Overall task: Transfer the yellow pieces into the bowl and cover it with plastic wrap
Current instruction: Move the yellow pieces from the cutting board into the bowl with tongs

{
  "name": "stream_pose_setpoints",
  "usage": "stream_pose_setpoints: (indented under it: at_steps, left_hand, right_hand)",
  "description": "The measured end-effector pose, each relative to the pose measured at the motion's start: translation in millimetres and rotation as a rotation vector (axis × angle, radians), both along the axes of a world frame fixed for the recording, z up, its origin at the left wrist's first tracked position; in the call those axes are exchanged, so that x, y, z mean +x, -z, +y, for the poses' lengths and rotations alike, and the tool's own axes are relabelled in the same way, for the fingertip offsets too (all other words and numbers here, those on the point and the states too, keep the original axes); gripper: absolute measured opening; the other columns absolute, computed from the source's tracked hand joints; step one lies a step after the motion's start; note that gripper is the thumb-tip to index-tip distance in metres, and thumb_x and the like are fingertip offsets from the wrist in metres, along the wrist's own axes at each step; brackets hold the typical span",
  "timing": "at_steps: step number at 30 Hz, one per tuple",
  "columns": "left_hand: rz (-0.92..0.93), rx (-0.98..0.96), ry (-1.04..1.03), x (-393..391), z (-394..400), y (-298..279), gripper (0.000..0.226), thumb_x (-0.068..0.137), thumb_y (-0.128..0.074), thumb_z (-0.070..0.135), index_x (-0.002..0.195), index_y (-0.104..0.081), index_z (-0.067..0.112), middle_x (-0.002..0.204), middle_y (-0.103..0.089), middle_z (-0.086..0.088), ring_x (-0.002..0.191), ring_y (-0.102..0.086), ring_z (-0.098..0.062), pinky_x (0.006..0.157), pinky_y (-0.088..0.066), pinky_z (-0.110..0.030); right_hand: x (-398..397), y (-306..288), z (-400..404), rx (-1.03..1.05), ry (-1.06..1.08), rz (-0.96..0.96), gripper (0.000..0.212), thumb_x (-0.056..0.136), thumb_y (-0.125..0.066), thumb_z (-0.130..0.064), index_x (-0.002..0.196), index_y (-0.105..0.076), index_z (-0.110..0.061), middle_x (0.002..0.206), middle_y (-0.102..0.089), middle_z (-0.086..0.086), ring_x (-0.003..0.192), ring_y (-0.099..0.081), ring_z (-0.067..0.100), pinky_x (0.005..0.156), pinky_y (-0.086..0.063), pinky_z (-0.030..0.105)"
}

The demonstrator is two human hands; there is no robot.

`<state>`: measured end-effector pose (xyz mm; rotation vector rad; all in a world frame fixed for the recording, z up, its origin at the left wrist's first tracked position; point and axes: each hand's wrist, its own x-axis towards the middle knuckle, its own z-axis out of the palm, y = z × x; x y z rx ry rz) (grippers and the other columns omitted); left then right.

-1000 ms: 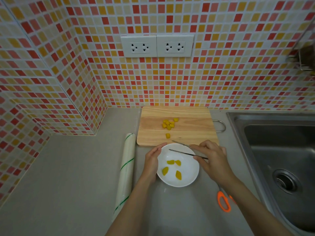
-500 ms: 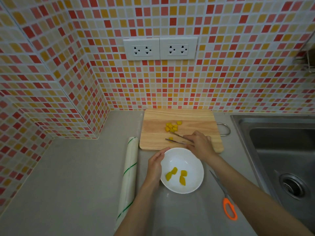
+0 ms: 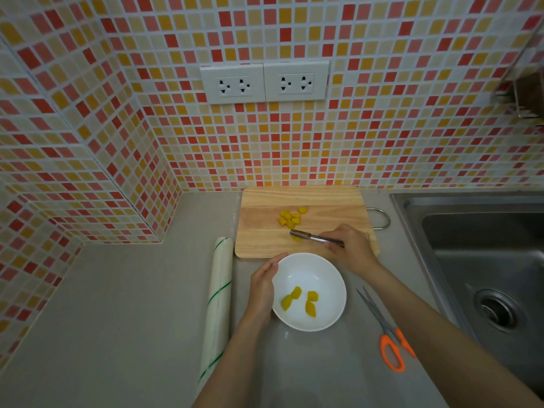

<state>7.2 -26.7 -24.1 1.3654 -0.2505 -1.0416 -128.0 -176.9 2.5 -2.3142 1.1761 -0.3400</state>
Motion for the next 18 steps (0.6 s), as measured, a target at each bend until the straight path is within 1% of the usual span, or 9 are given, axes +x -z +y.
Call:
stream_pose_setpoints:
  at_steps: [2,4,7,11,15,18]
  left_hand:
    - [0.001,-0.014,0.001,-0.7,0.7,-1.2,0.03,0.091,-0.049,0.006,0.086,-0.074,0.021,0.084,-0.076,0.008,0.094,-0.065,-0.025,0.089,-0.051,-0.041]
    - [-0.003,-0.033,0.006,-1.2,0.7,-1.1,0.03,0.091,-0.047,0.005,0.087,-0.073,0.02,0.082,-0.076,0.009,0.094,-0.064,-0.024,0.088,-0.05,-0.039]
    - [-0.009,-0.026,0.005,-1.2,0.6,-0.3,0.031,0.091,-0.047,0.005,0.087,-0.074,0.021,0.088,-0.075,0.006,0.096,-0.064,-0.025,0.091,-0.049,-0.04]
    - [-0.002,-0.019,0.002,-0.9,0.8,-0.1,0.03,0.091,-0.048,0.007,0.087,-0.074,0.022,0.095,-0.074,0.002,0.098,-0.064,-0.026,0.092,-0.049,-0.043]
    - [0.004,-0.022,0.005,0.3,0.7,2.5,0.026,0.09,-0.05,0.009,0.092,-0.074,0.019,0.1,-0.073,-0.002,0.101,-0.064,-0.028,0.093,-0.05,-0.044]
    - [0.0,-0.023,0.007,0.6,0.2,3.0,0.028,0.091,-0.05,0.008,0.09,-0.074,0.021,0.097,-0.074,0.001,0.1,-0.064,-0.027,0.094,-0.049,-0.044]
  right_hand:
    - [-1.1,-0.3,-1.8,0.017,0.0,0.012,0.027,0.085,-0.059,-0.019,0.109,-0.068,-0.03,0.088,-0.058,0.008,0.092,-0.057,0.028,0.086,-0.042,0.044]
    - [-0.7,0.5,-1.9,0.032,-0.029,0.059,0.027,0.086,-0.058,-0.021,0.109,-0.067,-0.032,0.086,-0.053,0.005,0.094,-0.057,0.029,0.087,-0.041,0.043]
    - [-0.4,5.5,-0.5,0.041,-0.035,0.113,0.027,0.087,-0.056,-0.025,0.11,-0.066,-0.035,0.086,-0.05,0.002,0.097,-0.055,0.028,0.086,-0.038,0.042]
    - [1.2,11.4,0.0,0.075,-0.027,0.098,0.027,0.085,-0.058,-0.033,0.112,-0.065,-0.037,0.084,-0.049,0.001,0.097,-0.055,0.027,0.087,-0.037,0.041]
    - [0.0,13.0,-1.7,0.044,0.036,0.074,0.031,0.084,-0.061,-0.027,0.115,-0.064,-0.032,0.087,-0.049,0.002,0.096,-0.055,0.027,0.085,-0.034,0.039]
    - [-6.2,17.5,-4.6,0.051,0.057,0.072,0.033,0.082,-0.062,-0.024,0.114,-0.064,-0.03,0.087,-0.05,0.003,0.096,-0.055,0.027,0.087,-0.035,0.04]
